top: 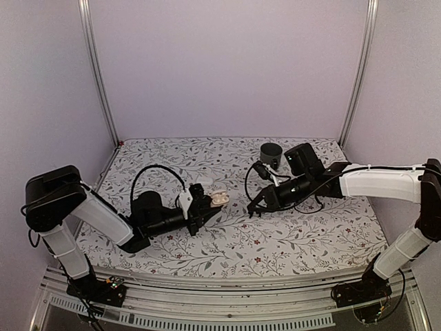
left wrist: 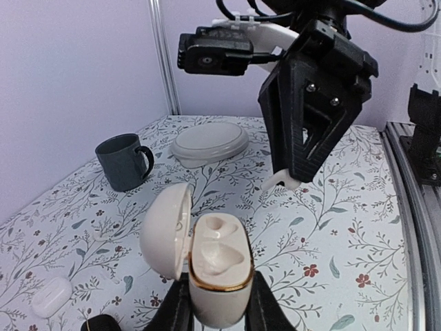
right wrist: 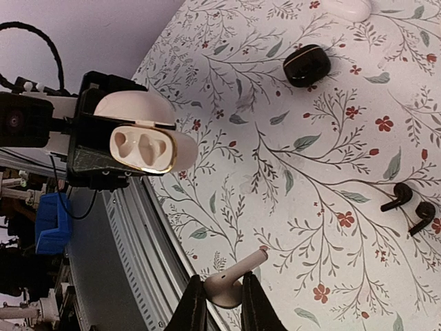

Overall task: Insert the wireless bluetooth earbuds into the charging case
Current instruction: Pick up the left earbud from the center of the board, then insert the left earbud into the left side groove of the charging case.

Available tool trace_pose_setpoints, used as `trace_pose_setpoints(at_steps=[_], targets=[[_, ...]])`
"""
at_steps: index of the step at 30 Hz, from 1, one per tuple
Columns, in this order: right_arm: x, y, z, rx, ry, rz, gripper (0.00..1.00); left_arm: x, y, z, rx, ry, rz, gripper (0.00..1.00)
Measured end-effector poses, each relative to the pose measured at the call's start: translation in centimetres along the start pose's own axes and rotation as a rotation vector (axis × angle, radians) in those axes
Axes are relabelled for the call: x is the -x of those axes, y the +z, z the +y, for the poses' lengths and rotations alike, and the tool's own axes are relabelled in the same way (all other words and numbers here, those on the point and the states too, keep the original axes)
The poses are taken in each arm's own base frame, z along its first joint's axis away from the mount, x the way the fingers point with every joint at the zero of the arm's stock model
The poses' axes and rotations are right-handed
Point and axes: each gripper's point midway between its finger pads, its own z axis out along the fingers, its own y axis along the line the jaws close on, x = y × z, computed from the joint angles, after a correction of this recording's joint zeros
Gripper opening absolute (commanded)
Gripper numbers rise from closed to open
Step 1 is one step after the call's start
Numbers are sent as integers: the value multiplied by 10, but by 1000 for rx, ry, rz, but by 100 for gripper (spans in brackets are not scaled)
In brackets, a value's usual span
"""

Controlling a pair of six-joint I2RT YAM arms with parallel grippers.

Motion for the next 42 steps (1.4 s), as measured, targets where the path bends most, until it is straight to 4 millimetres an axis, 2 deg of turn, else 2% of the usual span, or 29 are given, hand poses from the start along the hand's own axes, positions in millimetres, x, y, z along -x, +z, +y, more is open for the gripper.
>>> trace_pose_setpoints(at_steps=[7,15,25,33,42], targets=[[10,-6,32,140,-27,13,15,14,0,-3,-16,80,-62,0],[18,-13,55,269,-5,33,15,8,1,-8,-36,144,-78,0],[13,-11,65,367,90,92,16,10,2,-13,-62,171,-124,0],[21,-12,73,406,121,98,17,11,6,-16,-78,173,-152,0],[19,-5,68,411,165,119,17,19,12,-17,-91,168,-185,0]])
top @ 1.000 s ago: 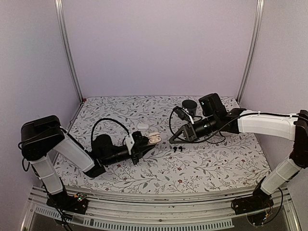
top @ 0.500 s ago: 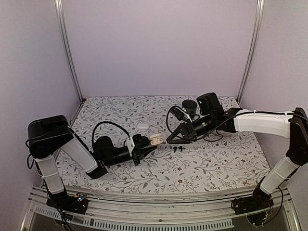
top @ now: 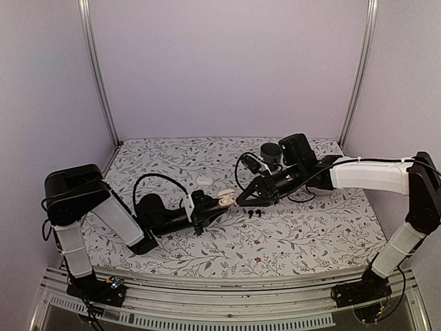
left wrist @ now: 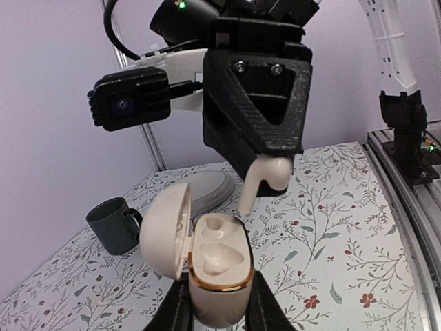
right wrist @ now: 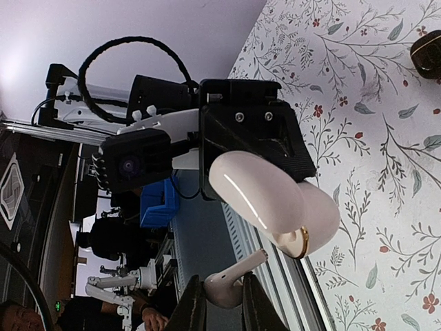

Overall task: Insert the wireless bluetooth earbuds into the charging case
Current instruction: Insert the left earbud into the left side groove of the charging case.

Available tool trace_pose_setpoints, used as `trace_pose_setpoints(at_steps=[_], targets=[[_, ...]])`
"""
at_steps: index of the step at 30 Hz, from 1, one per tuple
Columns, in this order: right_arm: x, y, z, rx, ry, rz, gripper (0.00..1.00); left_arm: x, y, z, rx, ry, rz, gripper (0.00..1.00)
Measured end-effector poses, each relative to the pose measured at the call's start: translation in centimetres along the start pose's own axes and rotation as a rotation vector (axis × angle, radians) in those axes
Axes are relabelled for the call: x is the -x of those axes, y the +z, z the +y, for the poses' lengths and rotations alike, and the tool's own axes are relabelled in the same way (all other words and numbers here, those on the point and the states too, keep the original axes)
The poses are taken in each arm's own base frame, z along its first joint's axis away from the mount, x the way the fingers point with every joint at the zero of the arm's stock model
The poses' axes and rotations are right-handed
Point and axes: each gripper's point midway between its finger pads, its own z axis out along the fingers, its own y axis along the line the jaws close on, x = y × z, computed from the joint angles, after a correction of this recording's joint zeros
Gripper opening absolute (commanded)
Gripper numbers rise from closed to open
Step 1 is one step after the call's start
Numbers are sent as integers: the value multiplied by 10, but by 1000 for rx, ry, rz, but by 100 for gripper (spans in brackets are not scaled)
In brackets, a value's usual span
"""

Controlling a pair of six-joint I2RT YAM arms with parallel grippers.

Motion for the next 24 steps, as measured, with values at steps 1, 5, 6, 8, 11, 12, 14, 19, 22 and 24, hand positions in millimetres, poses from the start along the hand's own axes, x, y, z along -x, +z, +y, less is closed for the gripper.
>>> trace_pose_setpoints(at_steps=[1,5,6,8,11,12,14,19,22,24], targets=[[0,0,0,0,3,0,16,1,0,0,-3,0,-6,0],[1,0,0,3,5,-4,16,3,1,-1,-8,1,-12,0],[2,0,0,4,6,-5,16,3,1,-1,-10,1,-13,0],[2,0,0,3,11,-6,17,4,1,-2,-13,1,-14,0],[4,-1,-1,1,18,-12,16,4,1,-3,-19,1,-15,0],[4,-2,-1,1,20,-14,16,4,1,-4,-21,1,-16,0],[6,-3,-2,0,21,-20,17,4,2,-5,-24,1,-17,0],[8,-5,-2,1,26,-27,17,6,2,-7,-29,1,-22,0],[9,-5,-1,3,29,-29,17,7,2,-8,-31,2,-24,0],[9,-4,-2,4,33,-30,17,7,2,-8,-31,2,-25,0]])
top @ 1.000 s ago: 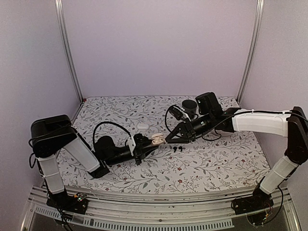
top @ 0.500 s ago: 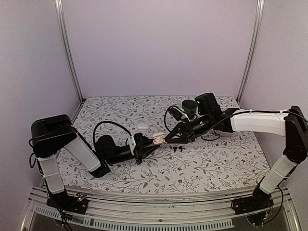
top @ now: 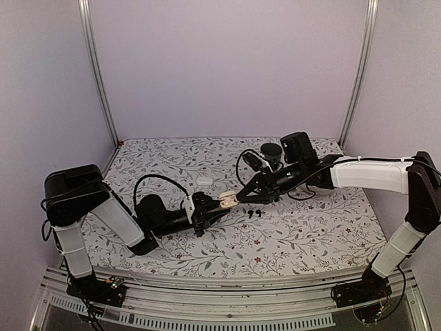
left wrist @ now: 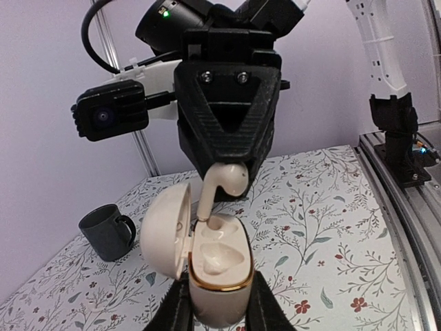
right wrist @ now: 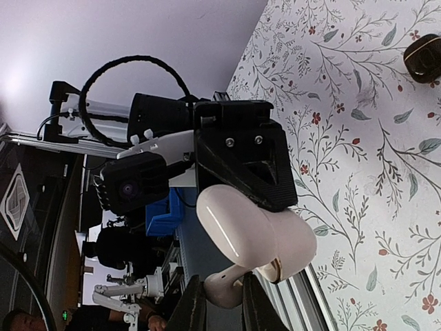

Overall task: Insert the wireless bluetooth earbuds into the charging case
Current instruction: Insert the left earbud into the left side groove of the charging case.

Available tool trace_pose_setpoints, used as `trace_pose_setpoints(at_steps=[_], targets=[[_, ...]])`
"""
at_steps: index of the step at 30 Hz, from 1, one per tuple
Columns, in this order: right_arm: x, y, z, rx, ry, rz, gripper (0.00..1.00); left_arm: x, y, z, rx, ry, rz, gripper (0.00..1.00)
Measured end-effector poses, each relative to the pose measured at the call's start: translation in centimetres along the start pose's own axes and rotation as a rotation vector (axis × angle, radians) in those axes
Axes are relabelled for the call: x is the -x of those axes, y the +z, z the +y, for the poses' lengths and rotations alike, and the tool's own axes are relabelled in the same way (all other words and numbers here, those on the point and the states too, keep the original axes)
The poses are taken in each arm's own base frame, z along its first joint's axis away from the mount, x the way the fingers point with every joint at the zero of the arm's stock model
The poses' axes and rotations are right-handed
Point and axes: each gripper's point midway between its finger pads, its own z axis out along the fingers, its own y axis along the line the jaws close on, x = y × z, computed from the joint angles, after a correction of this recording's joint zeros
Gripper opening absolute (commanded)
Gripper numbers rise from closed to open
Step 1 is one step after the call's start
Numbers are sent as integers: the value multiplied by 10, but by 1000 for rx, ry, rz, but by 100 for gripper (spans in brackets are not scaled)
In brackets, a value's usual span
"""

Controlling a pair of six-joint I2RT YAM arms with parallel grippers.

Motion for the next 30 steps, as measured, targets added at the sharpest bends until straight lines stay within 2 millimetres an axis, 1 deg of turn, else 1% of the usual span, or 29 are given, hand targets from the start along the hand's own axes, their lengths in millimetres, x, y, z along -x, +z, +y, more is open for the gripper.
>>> trace_pose_setpoints(at_steps=[30], targets=[[1,0,0,3,21,-2,17,0,0,3,18,-4,2,0]])
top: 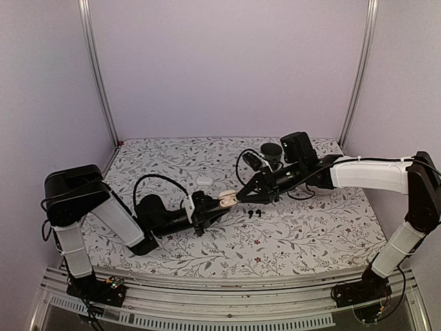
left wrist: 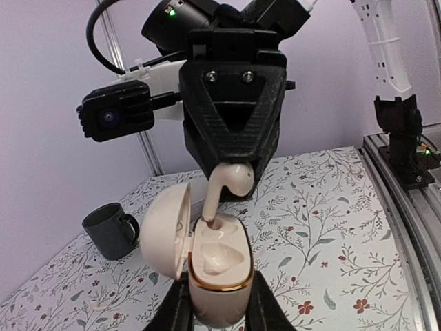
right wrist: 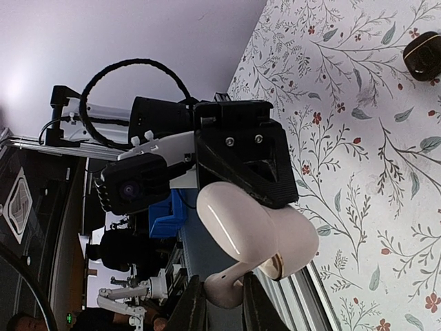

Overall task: Insert the wireless bluetooth earbuds into the charging case
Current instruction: Insert the left earbud into the left side groove of the charging case.

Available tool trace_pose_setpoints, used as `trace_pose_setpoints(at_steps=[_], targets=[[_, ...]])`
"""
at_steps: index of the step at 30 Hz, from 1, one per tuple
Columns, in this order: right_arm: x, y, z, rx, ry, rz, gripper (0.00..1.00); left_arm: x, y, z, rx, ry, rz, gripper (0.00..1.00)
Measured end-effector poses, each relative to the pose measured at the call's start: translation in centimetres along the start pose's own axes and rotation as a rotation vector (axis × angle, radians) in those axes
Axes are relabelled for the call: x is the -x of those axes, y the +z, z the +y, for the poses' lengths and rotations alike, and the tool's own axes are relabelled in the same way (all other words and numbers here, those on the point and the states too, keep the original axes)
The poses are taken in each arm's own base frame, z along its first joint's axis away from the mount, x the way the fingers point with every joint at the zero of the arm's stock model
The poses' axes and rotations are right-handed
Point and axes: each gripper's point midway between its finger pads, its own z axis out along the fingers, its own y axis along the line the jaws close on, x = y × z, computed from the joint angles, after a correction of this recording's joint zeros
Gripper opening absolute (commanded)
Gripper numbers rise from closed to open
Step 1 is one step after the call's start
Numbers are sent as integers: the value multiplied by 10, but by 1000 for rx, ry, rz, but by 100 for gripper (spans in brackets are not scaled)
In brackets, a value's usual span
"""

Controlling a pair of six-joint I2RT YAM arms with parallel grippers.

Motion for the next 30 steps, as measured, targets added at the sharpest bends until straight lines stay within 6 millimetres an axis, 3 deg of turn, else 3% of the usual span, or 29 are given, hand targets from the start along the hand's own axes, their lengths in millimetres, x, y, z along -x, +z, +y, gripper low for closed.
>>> trace_pose_setpoints(at_steps=[30], targets=[[-2,5,12,38,-7,16,18,2,11,2,-3,-21,-18,0]])
